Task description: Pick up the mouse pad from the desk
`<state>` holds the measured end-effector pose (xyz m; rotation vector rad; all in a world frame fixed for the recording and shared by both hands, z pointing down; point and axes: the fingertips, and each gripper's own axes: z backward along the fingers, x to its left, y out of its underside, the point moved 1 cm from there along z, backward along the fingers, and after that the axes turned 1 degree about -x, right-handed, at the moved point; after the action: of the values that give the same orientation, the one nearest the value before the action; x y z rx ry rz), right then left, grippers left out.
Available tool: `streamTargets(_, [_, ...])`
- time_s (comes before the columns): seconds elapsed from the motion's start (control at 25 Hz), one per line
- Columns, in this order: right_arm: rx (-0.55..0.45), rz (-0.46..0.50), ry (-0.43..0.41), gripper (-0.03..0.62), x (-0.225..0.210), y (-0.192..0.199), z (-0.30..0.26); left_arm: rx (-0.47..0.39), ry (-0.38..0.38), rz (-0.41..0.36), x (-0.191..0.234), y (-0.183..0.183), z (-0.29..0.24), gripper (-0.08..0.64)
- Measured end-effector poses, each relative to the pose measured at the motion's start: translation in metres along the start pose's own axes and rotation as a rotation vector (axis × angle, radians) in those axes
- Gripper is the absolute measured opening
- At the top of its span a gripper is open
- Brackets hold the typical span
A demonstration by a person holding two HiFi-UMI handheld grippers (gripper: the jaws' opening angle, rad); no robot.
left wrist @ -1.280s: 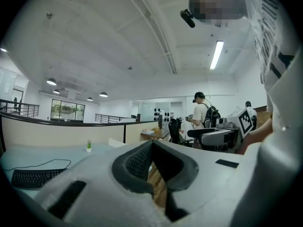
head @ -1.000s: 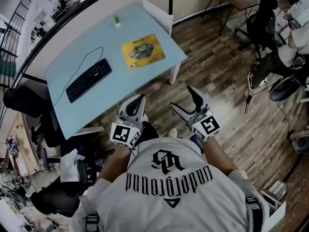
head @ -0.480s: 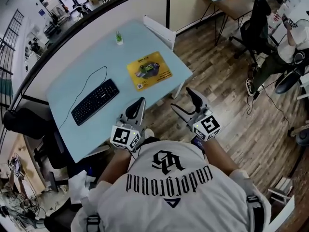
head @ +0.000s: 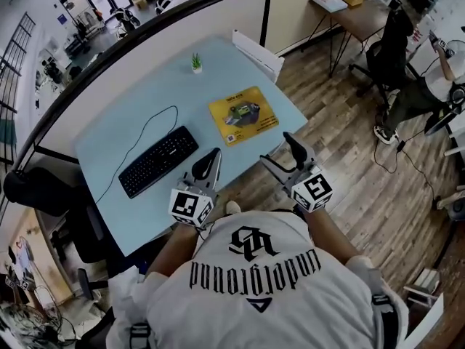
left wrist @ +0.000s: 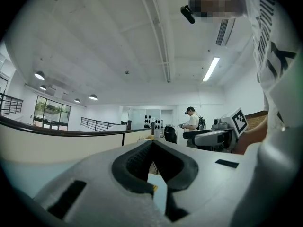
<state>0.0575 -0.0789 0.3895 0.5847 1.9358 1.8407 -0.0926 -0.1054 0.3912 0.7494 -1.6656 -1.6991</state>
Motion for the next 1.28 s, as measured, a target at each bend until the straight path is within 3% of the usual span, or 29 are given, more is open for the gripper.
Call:
streamTargets(0.24, [0.026,0.014,-0.025,0.356,0.015,0.001,-0.027,-0.006,-0.024,0.028,0.026,0.007,0.015,0.008])
streamTargets(0.56, [0.041,-0.02,-0.031,0.356,-0.001,0.014,-0.053,0.023,-0.063,0.037,0.049,0.019,0.007,0.008])
streamTargets(1.0, [0.067,-0.035,-0.082,0.356,-0.063,0.028,-0.105,0.063,-0.132,0.02,0.085,0.032,-0.043,0.008])
streamTargets(1.28, [0.139,-0.098,-0.067,0.356,-0.113,0.069,-0.135,0.118,-0.164,0.049,0.11,0.061,-0.077,0.008])
